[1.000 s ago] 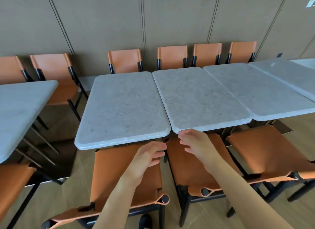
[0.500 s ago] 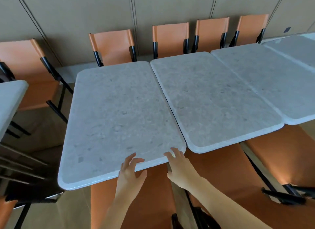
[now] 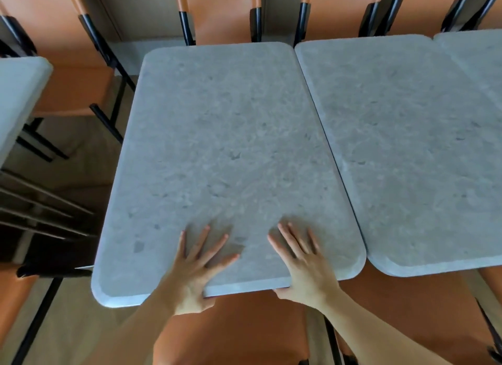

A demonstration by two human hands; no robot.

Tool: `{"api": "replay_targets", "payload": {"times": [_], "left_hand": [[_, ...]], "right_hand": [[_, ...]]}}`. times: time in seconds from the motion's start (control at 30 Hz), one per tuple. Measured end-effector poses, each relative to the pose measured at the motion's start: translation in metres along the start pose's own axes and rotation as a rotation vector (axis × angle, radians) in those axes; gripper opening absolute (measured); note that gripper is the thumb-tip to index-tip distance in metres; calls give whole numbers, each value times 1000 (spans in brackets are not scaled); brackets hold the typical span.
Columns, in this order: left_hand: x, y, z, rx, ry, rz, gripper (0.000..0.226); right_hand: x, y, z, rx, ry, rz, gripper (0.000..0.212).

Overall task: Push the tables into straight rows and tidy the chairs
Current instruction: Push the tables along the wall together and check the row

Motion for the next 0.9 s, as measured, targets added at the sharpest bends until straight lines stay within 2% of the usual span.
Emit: {"api": "replay_targets", "payload": {"times": [0.27, 0.53, 0.6, 0.73, 0.9], "left_hand": [[-1, 0, -1, -54, 75, -28, 122], [-2, -2, 0, -87, 72, 5, 125], [-2, -2, 1, -82, 77, 22, 126], [1, -1, 3, -73, 127, 56, 131], [12, 1, -5, -52, 244, 148, 146]], "right_hand": [[-4, -3, -11, 116, 144, 44, 125], [2, -5, -2, 186, 218, 39, 114], [2, -5, -3, 211, 219, 42, 117], [2, -6, -7, 263, 214, 9, 127], [4, -8, -11, 280, 267, -51, 122]]}}
Point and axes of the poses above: each hand's wrist, its own x-axis away from the middle knuckle, its own z-axis out of the back of the hand, y = z × x, the point moved 8 cm from there along -x, towards the middle knuckle, and after that the axes turned 15 degrees about -y, right-handed, at the moved point
